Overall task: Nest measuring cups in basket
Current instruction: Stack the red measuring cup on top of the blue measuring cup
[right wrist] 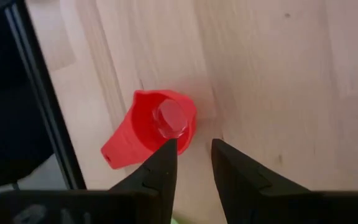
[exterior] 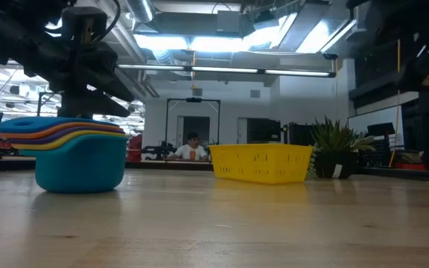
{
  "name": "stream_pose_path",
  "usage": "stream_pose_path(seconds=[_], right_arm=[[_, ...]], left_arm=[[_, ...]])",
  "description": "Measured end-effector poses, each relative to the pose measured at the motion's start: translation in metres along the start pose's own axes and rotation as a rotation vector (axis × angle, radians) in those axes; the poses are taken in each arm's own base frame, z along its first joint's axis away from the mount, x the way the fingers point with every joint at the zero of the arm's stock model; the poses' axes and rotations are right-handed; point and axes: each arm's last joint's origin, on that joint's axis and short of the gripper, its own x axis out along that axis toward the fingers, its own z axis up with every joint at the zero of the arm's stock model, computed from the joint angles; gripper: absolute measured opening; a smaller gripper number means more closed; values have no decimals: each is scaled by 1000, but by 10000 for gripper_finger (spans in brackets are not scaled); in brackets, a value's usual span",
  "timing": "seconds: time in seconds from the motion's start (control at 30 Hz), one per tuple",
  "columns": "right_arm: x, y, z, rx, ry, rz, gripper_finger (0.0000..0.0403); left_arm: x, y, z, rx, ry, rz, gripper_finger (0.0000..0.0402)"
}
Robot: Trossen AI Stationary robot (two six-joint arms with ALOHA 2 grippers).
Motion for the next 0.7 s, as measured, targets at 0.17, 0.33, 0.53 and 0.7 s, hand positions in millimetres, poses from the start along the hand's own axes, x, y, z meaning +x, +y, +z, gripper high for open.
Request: stream_pose_path(seconds=[0.17, 0.33, 0.53, 0.7], right_arm=[[1, 5, -6, 111, -26, -24, 104], [2, 9, -11, 226, -51, -40, 104], [12, 11, -15, 308, -22, -80, 104], [25, 12, -16, 319, 8, -124, 104]], left_arm=[[-1, -1, -2, 5, 9, -7, 109], [-1, -3, -4, 26, 17, -13, 109], [-1, -3, -5, 62, 21, -17, 109], [-1, -3, -5, 63, 21, -17, 109]])
